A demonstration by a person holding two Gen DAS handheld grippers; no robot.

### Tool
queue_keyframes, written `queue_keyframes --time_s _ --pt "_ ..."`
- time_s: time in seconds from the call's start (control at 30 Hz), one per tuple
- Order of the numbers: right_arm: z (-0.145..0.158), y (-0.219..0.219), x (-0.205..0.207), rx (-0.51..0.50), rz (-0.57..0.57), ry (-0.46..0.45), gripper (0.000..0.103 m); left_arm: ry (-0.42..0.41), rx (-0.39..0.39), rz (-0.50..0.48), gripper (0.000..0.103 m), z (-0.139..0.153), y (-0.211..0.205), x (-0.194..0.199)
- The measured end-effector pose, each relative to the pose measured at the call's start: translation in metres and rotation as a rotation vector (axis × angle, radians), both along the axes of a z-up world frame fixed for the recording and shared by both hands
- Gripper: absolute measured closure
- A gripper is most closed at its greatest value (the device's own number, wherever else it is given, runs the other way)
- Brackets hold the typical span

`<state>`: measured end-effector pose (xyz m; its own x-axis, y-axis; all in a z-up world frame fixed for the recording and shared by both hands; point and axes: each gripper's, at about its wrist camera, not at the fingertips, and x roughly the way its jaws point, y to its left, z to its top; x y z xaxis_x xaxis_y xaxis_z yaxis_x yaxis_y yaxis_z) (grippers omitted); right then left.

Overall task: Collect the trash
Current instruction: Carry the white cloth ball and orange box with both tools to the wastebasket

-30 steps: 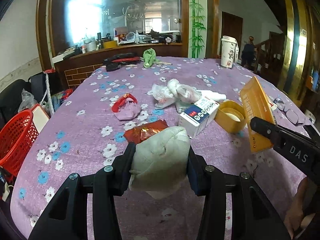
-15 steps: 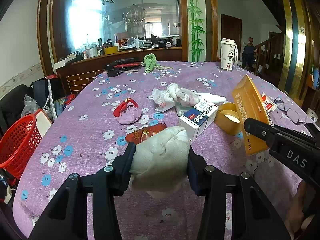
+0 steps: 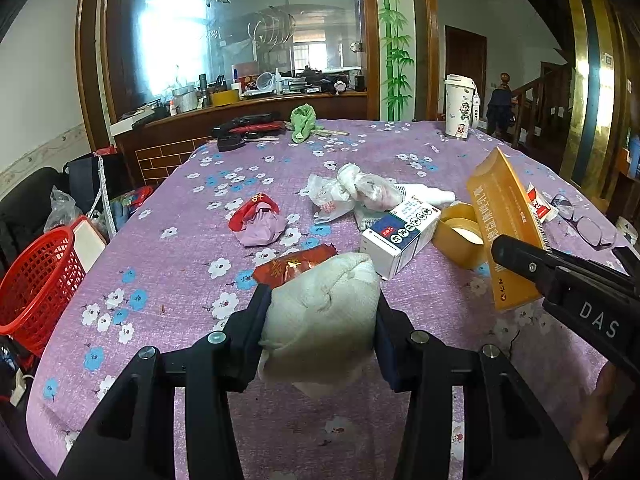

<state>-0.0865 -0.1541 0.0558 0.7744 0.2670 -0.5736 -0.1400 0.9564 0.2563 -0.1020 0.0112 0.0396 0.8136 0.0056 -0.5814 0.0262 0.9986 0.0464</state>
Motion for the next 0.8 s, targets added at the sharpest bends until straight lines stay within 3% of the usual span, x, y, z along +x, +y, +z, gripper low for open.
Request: queue_keyframes --time_s 0.8 --pt "0.007 0.01 -0.014 -0.042 0.015 0.01 0.078 0.026 -0.02 0.014 0.057 -0.005 0.001 0.005"
